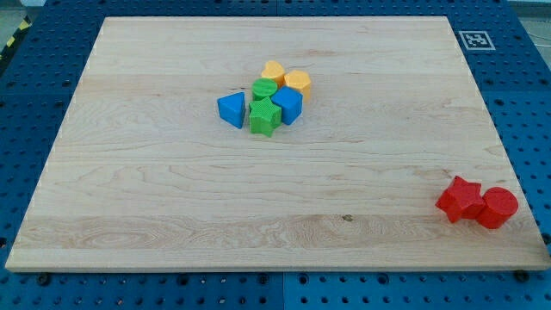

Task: Move the red star below the green star

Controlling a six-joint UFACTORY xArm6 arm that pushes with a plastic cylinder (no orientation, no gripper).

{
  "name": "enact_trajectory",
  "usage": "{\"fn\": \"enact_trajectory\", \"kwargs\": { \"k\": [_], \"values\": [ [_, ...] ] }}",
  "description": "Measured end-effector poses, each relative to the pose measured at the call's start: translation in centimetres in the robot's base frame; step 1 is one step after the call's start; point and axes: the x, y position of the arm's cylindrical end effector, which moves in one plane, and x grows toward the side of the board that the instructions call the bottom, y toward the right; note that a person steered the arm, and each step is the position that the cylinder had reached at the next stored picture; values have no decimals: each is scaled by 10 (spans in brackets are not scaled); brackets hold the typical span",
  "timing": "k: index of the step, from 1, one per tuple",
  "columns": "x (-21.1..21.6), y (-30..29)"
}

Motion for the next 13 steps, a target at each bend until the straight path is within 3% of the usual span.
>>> {"fn": "enact_trajectory", "kwargs": {
  "k": [4, 9, 13],
  "values": [
    [1, -60],
    [-82, -127],
    [-113, -103]
  ]
}}
